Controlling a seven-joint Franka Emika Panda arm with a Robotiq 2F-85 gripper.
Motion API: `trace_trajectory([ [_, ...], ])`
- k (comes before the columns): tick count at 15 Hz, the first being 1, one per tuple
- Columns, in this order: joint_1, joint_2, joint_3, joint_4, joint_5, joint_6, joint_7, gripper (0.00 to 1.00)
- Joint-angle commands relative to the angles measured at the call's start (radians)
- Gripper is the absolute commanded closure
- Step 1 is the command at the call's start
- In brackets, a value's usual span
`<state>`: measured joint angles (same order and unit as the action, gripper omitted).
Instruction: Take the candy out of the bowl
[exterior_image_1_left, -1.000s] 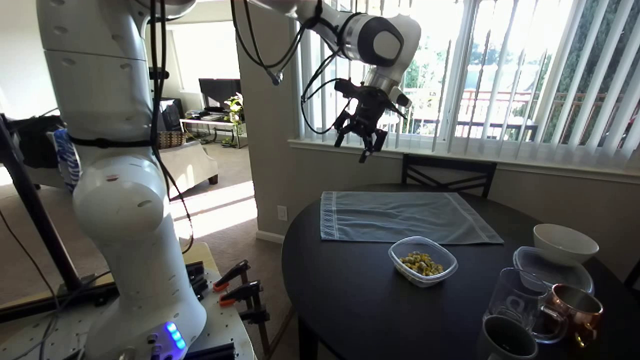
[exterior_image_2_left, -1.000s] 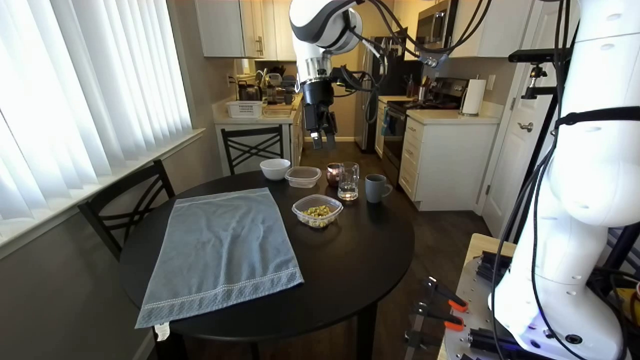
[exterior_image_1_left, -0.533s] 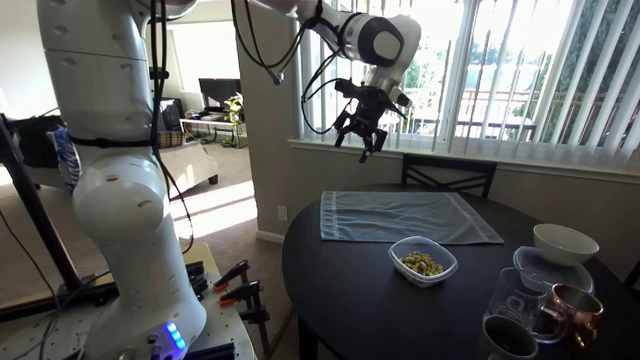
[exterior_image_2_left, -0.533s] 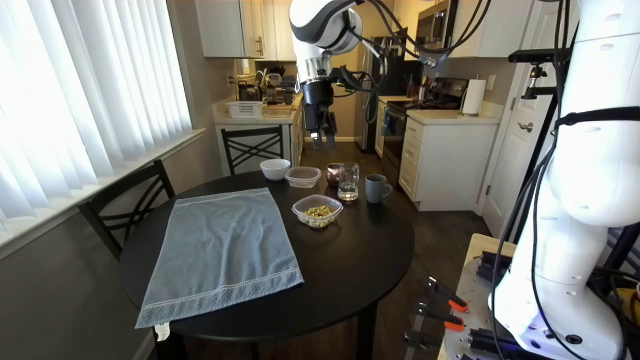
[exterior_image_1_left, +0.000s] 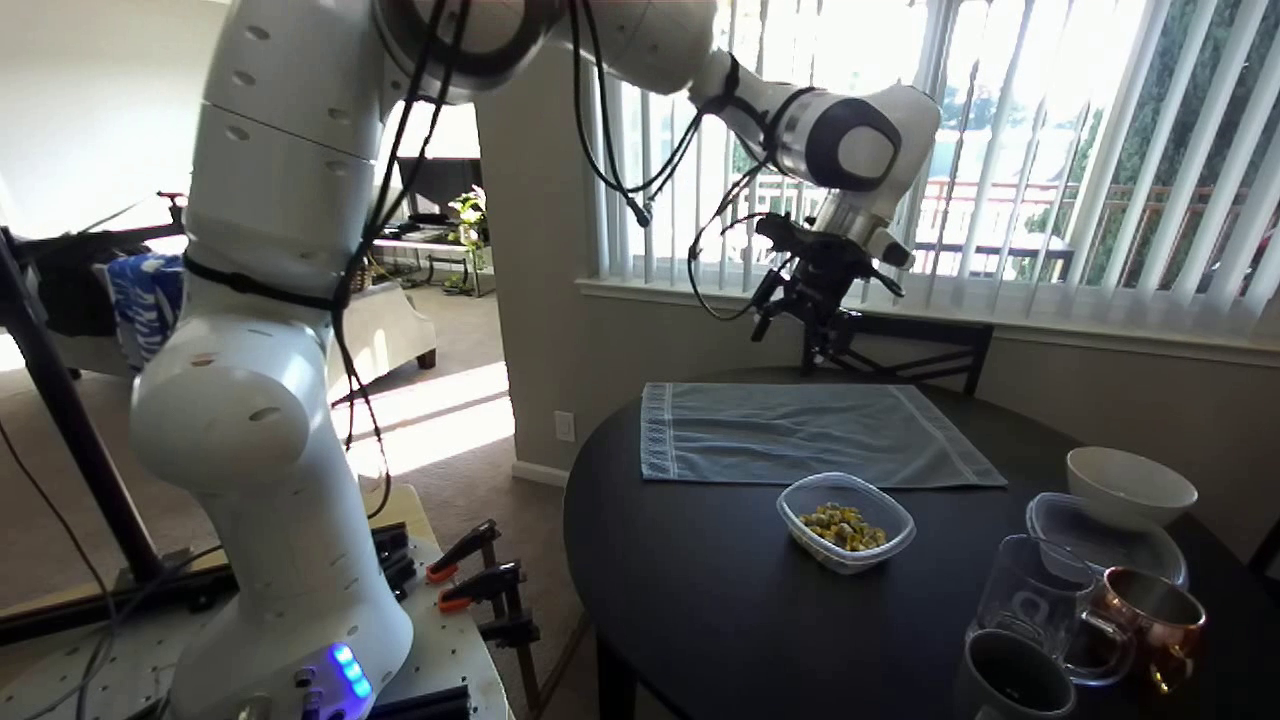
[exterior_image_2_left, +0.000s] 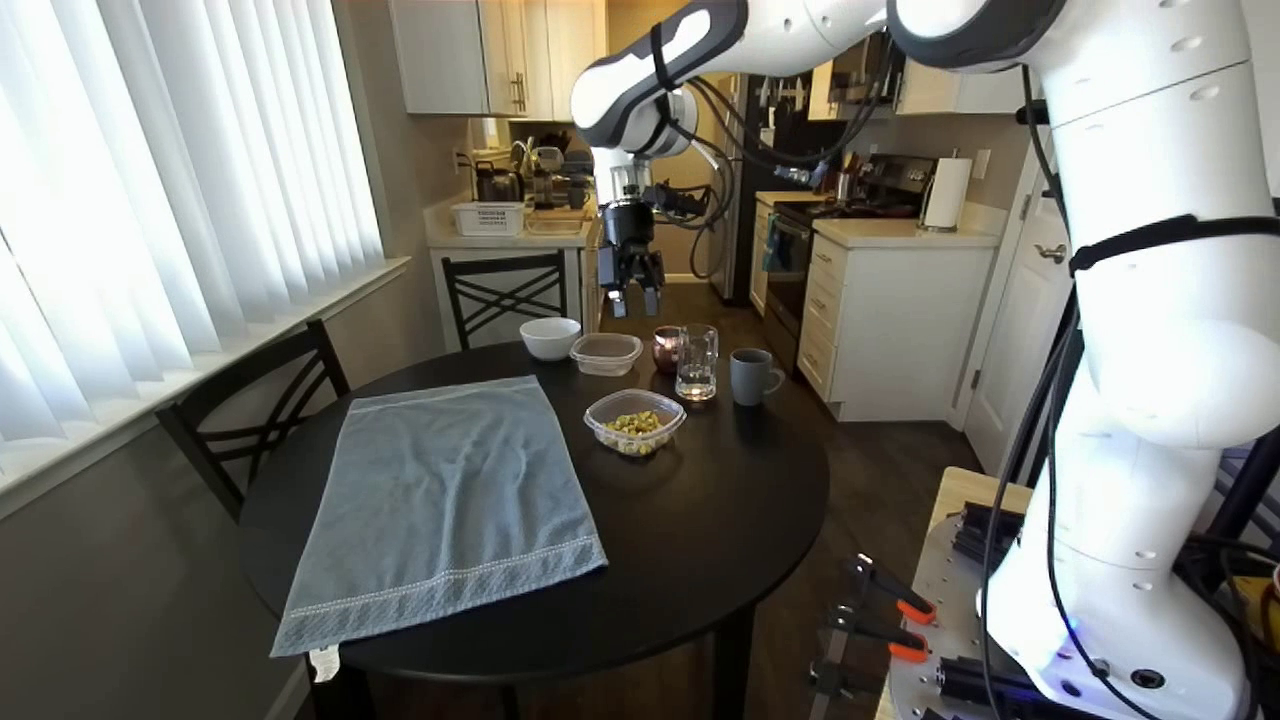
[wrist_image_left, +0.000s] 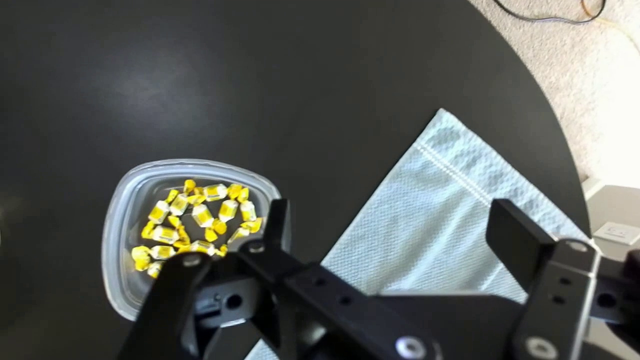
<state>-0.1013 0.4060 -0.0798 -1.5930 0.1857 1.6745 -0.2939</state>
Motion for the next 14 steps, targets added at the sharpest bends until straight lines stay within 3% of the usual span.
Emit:
trace_trajectory([
  [1, -0.041, 0.180, 0.001, 0.173, -0.044, -0.063, 0.044, 0.00],
  [7, -0.089, 0.360, 0.005, 0.291, -0.061, -0.158, 0.067, 0.00],
  [9, -0.097, 0.359, 0.027, 0.320, -0.035, -0.235, 0.062, 0.00],
  [10, -0.099, 0.359, 0.018, 0.271, -0.048, -0.153, 0.042, 0.00],
  [14, -0.096, 0.366, 0.031, 0.321, -0.046, -0.213, 0.049, 0.00],
])
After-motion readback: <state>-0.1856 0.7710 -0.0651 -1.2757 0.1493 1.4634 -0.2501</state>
